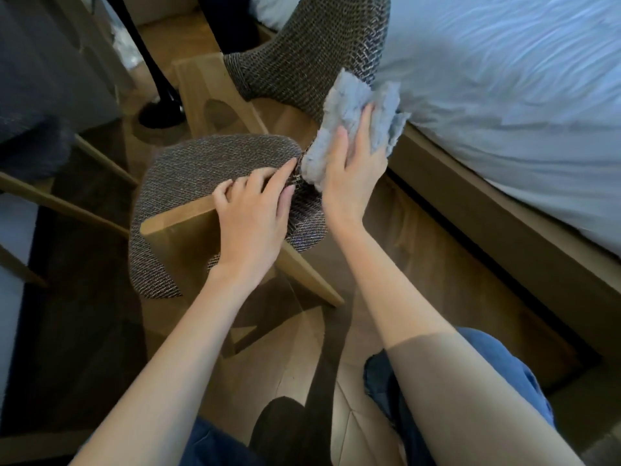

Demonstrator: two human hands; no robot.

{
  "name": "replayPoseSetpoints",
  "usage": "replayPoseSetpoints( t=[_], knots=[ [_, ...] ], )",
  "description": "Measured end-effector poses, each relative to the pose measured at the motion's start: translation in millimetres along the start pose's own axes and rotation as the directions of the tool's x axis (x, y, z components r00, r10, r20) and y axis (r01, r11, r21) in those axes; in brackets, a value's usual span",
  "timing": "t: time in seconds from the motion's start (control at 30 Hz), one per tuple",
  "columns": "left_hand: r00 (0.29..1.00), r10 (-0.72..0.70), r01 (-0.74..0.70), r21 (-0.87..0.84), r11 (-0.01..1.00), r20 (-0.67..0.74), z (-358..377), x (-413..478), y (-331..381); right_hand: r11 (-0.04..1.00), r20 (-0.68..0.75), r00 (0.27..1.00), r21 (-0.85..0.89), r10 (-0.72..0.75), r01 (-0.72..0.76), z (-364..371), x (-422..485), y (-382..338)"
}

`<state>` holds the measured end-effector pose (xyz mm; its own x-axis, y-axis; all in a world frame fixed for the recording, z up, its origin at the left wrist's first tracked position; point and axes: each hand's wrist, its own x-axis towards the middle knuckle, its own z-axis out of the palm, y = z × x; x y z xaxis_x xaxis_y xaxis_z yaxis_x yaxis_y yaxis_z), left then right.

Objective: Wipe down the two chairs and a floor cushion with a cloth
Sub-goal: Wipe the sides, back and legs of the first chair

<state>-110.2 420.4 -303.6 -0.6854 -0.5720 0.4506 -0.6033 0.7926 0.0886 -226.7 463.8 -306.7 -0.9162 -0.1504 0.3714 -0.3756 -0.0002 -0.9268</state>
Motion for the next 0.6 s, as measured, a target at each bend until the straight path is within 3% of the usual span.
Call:
replayPoseSetpoints(
  t=[0.1,0.3,0.37,0.5,0.6],
  knots=[
    [0.999,0.016,-0.014,-0.045,0.999,0.043,3,20,9,0.999,0.058,0.998,-0.041,-0.002,0.004,4,-5,17],
    [0.998,0.048,-0.045,-0.069,0.997,0.048,10,33,11,0.934,0.169,0.923,-0.152,0.345,-0.322,-3,-14,55],
    [0.997,0.053,-0.050,-0.047,0.998,0.053,10,33,11,0.953,0.130,0.945,-0.077,0.300,-0.292,-4,-3,51],
    [0.996,0.067,-0.067,-0.003,0.998,0.053,10,31,11,0.996,-0.066,0.998,0.086,0.001,0.005,-1,27,23],
    [0.995,0.071,-0.072,0.017,0.997,0.077,11,35,10,0.997,-0.013,0.999,0.049,0.052,-0.051,8,26,24]
  ],
)
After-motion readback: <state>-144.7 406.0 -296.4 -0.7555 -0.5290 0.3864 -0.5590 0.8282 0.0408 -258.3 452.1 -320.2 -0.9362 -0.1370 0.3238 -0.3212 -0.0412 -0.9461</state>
